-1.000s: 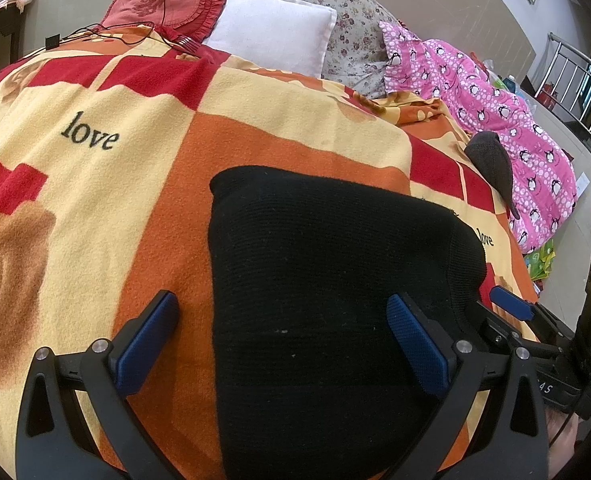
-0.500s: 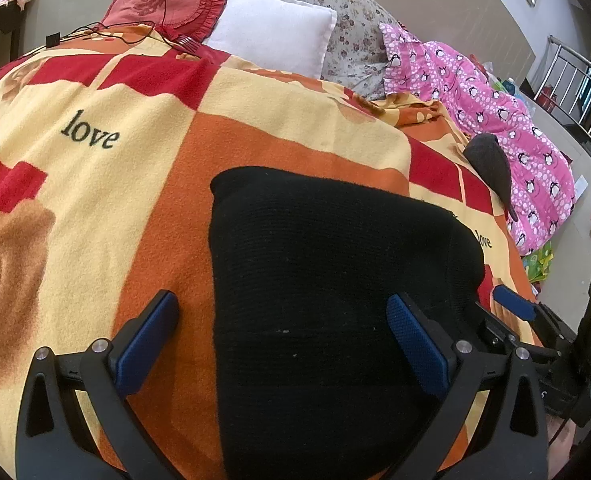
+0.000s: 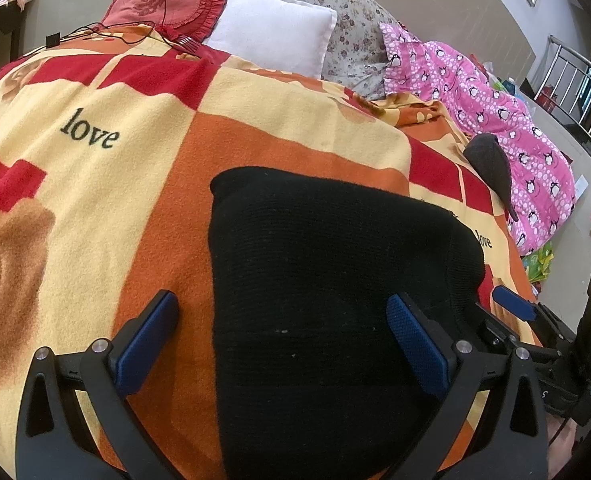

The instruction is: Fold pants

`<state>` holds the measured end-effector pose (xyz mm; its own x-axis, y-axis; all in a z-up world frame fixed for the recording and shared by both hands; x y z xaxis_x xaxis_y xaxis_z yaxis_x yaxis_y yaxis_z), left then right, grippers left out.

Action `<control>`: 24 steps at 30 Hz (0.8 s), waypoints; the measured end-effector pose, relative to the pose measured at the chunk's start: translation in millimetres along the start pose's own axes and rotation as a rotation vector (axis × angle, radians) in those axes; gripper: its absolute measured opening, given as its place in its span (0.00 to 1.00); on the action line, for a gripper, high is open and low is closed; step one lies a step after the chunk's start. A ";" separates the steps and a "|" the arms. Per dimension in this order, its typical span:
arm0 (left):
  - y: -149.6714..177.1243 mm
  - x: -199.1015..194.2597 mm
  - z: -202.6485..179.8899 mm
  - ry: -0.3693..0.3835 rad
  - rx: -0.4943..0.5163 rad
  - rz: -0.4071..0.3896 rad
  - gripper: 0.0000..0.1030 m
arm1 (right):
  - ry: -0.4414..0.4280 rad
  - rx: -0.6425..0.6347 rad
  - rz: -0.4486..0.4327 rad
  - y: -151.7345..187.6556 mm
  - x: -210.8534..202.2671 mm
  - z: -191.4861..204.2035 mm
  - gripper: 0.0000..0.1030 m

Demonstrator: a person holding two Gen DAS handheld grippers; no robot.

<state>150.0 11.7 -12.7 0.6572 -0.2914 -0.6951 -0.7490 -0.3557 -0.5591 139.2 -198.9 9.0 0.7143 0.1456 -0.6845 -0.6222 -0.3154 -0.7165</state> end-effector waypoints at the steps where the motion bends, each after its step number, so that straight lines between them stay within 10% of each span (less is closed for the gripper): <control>1: 0.1 0.0 -0.2 0.001 0.000 0.000 1.00 | 0.004 -0.001 0.001 0.2 0.0 0.5 0.86; 24: -2.6 -3.3 7.4 0.053 -0.039 -0.007 1.00 | 0.017 0.022 0.016 1.3 1.1 -3.4 0.92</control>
Point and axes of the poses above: each gripper's, at about its wrist camera, not at the fingertips, and x roughly the way its jaws point, z to its left, y to its underside, the point moved 2 cm from there along x, roughly the way its jaws point, and after that the axes turned 11 degrees about -x, right-handed, at the moved point
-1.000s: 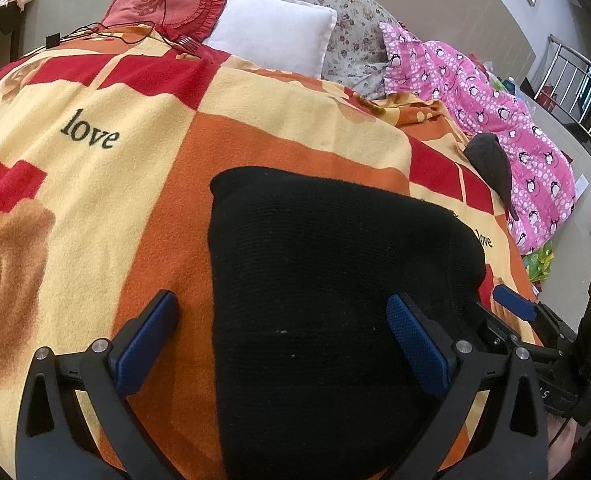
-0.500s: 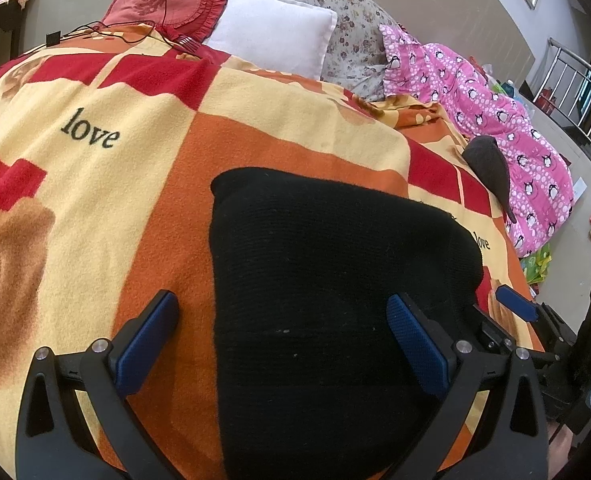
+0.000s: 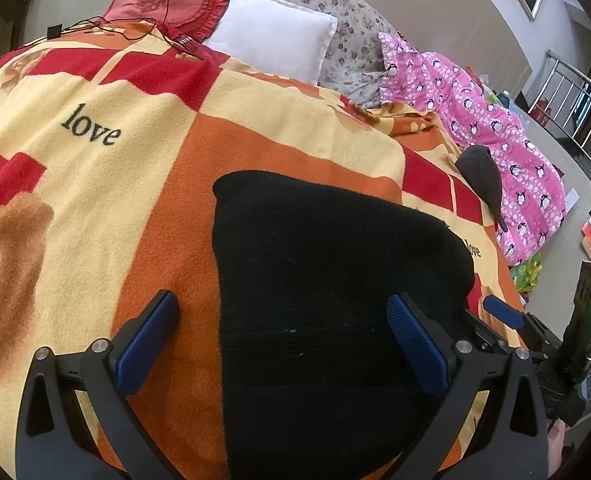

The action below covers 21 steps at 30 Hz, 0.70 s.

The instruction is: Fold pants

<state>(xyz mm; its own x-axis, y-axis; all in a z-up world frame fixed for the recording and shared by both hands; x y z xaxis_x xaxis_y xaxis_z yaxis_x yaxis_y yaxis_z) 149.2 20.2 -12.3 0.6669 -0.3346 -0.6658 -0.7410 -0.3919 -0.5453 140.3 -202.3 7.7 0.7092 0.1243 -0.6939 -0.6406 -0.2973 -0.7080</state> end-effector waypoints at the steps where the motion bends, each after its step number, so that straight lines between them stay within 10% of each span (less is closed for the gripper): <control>1: 0.2 0.0 -0.1 0.000 0.000 0.000 1.00 | 0.005 -0.002 -0.001 -0.1 -0.2 0.5 0.92; 21: 2.2 0.7 -2.9 -0.037 0.020 0.001 1.00 | -0.002 0.009 0.004 -0.3 1.0 -3.1 0.94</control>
Point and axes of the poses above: each gripper's, at about its wrist camera, not at the fingertips, and x roughly the way its jaws point, z to its left, y to its underside, the point moved 2 cm from there along x, roughly the way its jaws point, and after that the axes turned 11 degrees about -x, right-handed, at the moved point
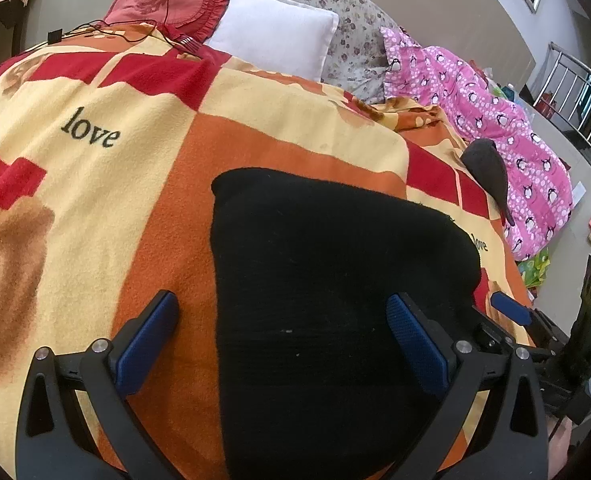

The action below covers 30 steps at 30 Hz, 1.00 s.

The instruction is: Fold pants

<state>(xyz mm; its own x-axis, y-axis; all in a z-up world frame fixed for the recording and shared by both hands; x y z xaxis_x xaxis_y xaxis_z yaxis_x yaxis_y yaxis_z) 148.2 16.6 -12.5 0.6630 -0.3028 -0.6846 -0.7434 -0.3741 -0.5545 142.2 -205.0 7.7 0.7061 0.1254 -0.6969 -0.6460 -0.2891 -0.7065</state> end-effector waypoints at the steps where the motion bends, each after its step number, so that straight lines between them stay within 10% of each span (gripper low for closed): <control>1: -0.2 -0.5 0.7 0.006 -0.004 -0.001 1.00 | -0.001 0.003 0.002 0.1 1.2 -0.7 0.94; 9: -15.9 -10.8 33.5 0.251 -0.185 -0.004 1.00 | 0.021 0.008 -0.008 0.6 -0.6 -0.8 0.95; 13: -17.2 -47.1 43.9 0.123 -0.226 -0.059 0.99 | 0.067 0.018 -0.141 3.7 -28.1 -1.7 0.90; 16: 6.0 -104.2 14.8 0.060 -0.007 -0.215 1.00 | 0.073 0.012 -0.331 17.1 -75.5 3.3 0.93; 19: 42.7 -116.9 -19.0 0.048 0.185 -0.183 1.00 | -0.005 -0.032 -0.446 24.2 -108.8 14.1 1.00; 24: 82.2 -100.3 -47.2 -0.007 0.220 -0.109 1.00 | -0.161 -0.051 -0.303 33.0 -103.0 26.6 1.00; 30: 99.9 -92.4 -51.3 -0.147 0.219 -0.168 1.00 | -0.111 -0.042 -0.303 60.3 -111.2 27.0 0.99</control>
Point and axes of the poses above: each gripper's, at about its wrist camera, not at the fingertips, and x roughly the way its jaws point, z to its left, y to its underside, the point moved 2 cm from there along x, roughly the way its jaws point, and after that the axes turned 11 degrees about -x, right-handed, at the moved point
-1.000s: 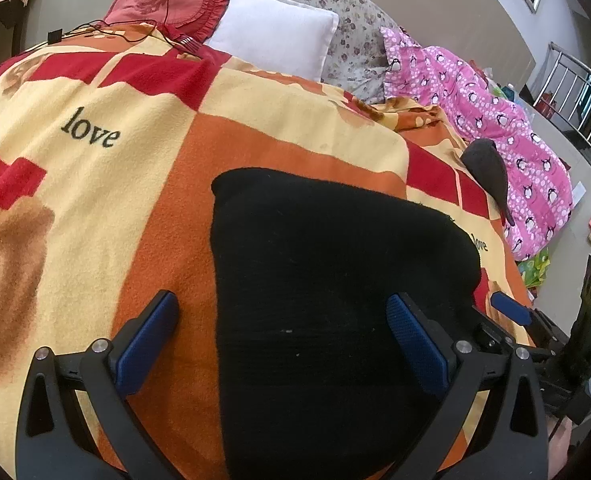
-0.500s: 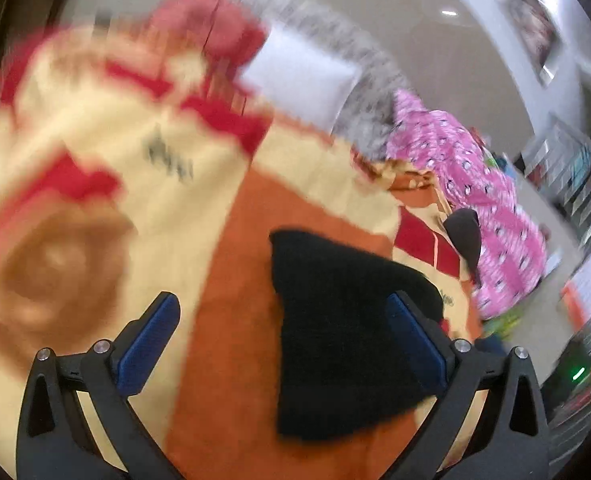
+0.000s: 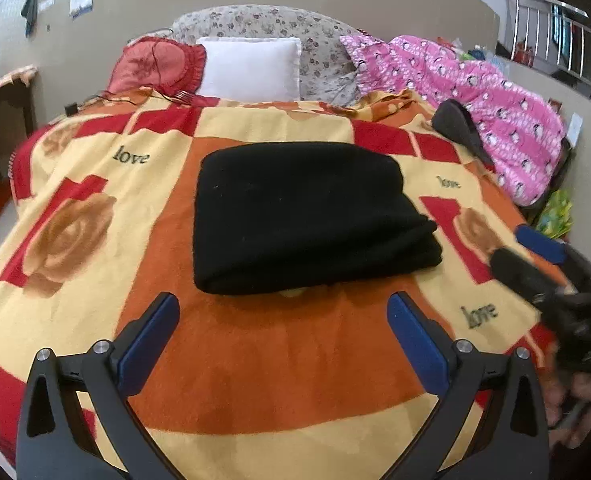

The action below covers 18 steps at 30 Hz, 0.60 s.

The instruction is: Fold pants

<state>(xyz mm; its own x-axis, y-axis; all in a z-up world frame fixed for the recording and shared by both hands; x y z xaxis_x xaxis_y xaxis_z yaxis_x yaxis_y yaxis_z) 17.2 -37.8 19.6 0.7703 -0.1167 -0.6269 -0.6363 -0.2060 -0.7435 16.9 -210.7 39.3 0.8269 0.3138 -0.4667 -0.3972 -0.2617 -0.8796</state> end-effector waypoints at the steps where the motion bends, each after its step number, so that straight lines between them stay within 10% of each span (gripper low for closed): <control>1: 0.2 0.5 0.7 -0.021 -0.002 -0.008 1.00 | -0.011 0.017 0.006 2.8 -3.5 -3.0 0.99; 18: 8.9 14.4 12.7 -0.042 -0.038 0.062 1.00 | 0.015 0.045 0.082 16.1 8.6 -2.6 0.97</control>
<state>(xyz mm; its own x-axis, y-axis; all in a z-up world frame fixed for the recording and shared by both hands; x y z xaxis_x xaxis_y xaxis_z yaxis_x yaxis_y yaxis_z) 22.1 -29.0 1.0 0.7265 -0.0894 -0.6813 -0.6799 -0.2367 -0.6940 18.7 -214.7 21.3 0.7964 0.2793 -0.5365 -0.4814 -0.2443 -0.8418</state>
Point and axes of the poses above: each gripper's, at about its wrist camera, not at the fingertips, and x roughly the way its jaws point, z to its left, y to its underside, the point moved 2 cm from there along x, roughly the way its jaws point, and after that the axes turned 11 degrees about -x, right-handed, at the moved point
